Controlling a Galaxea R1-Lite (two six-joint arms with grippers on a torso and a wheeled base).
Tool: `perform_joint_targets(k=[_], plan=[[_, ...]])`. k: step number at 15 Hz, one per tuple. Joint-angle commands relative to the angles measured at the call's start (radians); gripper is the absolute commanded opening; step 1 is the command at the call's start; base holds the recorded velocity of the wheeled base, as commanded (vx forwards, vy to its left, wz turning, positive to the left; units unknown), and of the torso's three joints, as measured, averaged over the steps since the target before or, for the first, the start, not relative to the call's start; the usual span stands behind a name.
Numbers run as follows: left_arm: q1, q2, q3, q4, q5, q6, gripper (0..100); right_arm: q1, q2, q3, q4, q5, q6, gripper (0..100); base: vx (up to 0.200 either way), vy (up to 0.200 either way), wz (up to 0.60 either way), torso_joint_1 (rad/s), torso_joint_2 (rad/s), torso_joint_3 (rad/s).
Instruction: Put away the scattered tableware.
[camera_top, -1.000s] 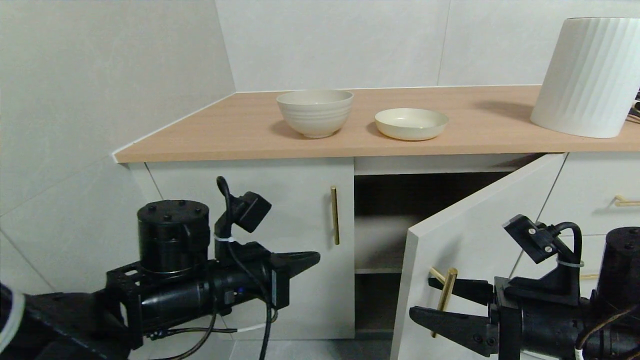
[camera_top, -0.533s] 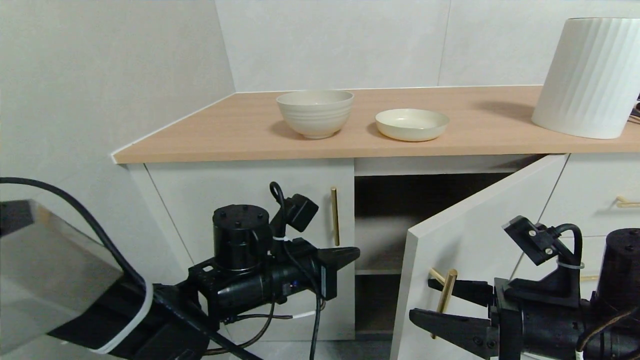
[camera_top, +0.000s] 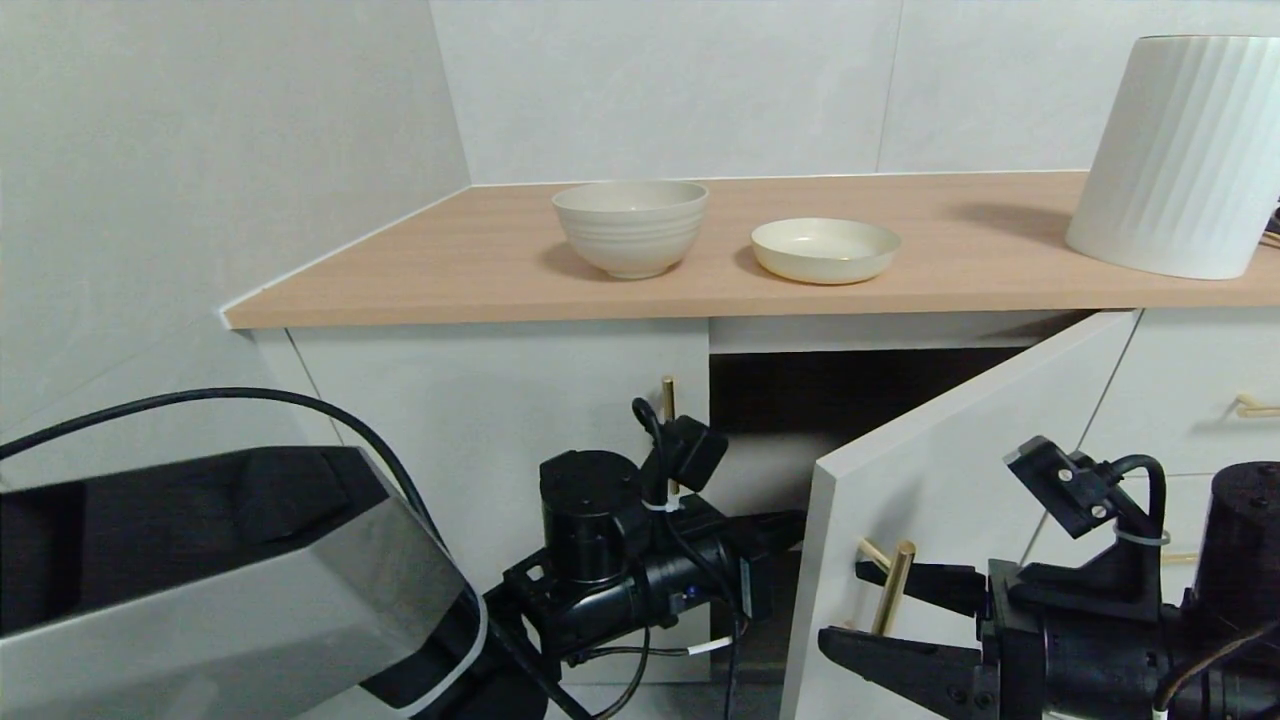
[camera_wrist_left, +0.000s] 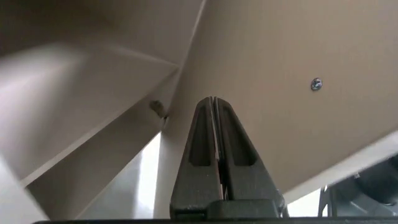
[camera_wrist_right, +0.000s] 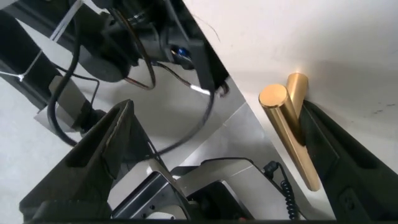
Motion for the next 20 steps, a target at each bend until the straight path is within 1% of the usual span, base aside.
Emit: perform_joint_targets(k=[1,3,4,7,10,13,16,18,19,20], plan=[[-0.021,0.003,-0.015,-0.001,0.0,0.001,0,-0.001,0.009,0.013,0.001,-0.011,-0.004,100,0.0,0.0,0.0,0.0,0.0,0.0],[-0.032,-0.009,-0.009,-0.001,0.0,0.001,0,-0.006,-0.003,0.039,0.0,-0.064,-0.014,100,0.0,0.0,0.0,0.0,0.0,0.0],[-0.035,-0.007,-0.01,-0.001,0.0,0.001,0,-0.006,-0.013,0.056,0.0,-0.113,-0.024,100,0.0,0.0,0.0,0.0,0.0,0.0],[-0.04,-0.01,-0.006,-0.003,0.0,0.001,0,-0.006,-0.06,0.093,0.001,-0.208,-0.05,100,0.0,0.0,0.0,0.0,0.0,0.0],[-0.041,-0.018,-0.001,-0.004,0.0,0.001,0,-0.007,-0.161,0.151,0.012,-0.212,-0.05,100,0.0,0.0,0.0,0.0,0.0,0.0],[-0.047,-0.021,0.007,-0.004,0.0,0.001,0,-0.001,-0.204,0.209,0.021,-0.206,-0.052,100,0.0,0.0,0.0,0.0,0.0,0.0],[-0.057,-0.02,0.011,-0.001,0.0,0.001,0,-0.001,-0.217,0.217,0.021,-0.203,-0.052,100,0.0,0.0,0.0,0.0,0.0,0.0],[-0.057,-0.023,0.004,0.025,0.0,0.002,0,0.0,-0.217,0.223,0.021,-0.2,-0.054,100,0.0,0.0,0.0,0.0,0.0,0.0],[-0.058,-0.027,0.001,0.032,0.0,0.002,0,0.0,-0.218,0.225,0.021,-0.2,-0.054,100,-0.2,0.0,0.0,0.002,0.0,0.007],[-0.066,-0.033,-0.018,0.077,0.0,0.002,0,0.005,-0.224,0.228,0.021,-0.2,-0.054,100,-0.2,0.0,0.0,0.007,0.0,0.002]])
